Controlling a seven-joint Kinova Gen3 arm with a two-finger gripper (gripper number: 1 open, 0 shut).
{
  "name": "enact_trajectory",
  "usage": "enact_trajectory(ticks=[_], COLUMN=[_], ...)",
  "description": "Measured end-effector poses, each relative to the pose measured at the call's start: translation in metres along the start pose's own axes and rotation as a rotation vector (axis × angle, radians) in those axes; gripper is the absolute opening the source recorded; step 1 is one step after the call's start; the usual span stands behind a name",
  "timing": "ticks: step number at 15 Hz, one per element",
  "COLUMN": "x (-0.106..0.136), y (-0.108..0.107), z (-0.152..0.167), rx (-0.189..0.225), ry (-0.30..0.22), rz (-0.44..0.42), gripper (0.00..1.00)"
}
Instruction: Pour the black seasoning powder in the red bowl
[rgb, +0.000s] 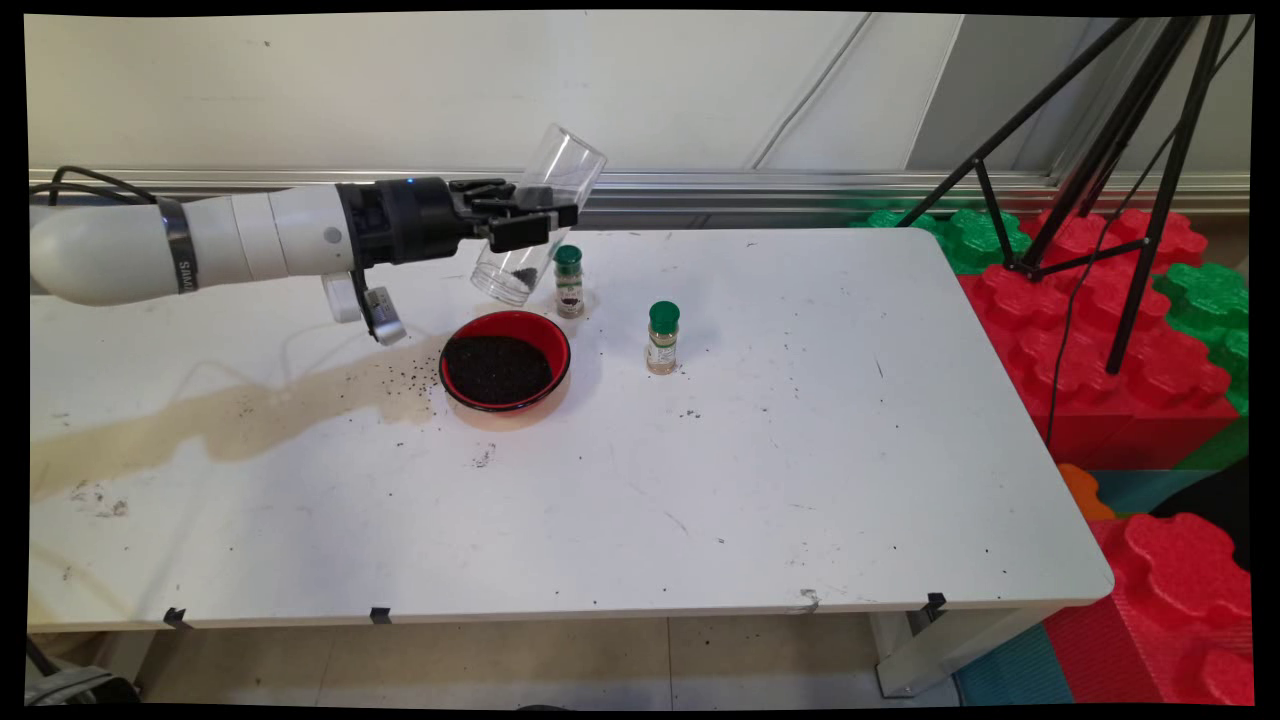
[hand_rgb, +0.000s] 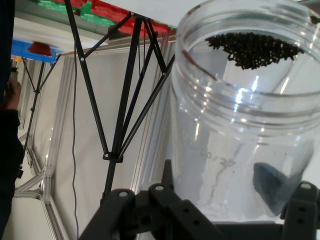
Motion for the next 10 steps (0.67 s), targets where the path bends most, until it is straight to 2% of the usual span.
enact_trajectory(ticks=[10], x=[-0.0038], y=[-0.0015], z=[-0.0012], rx=[0.006], ry=[-0.037], rz=[0.003], gripper=[0.00])
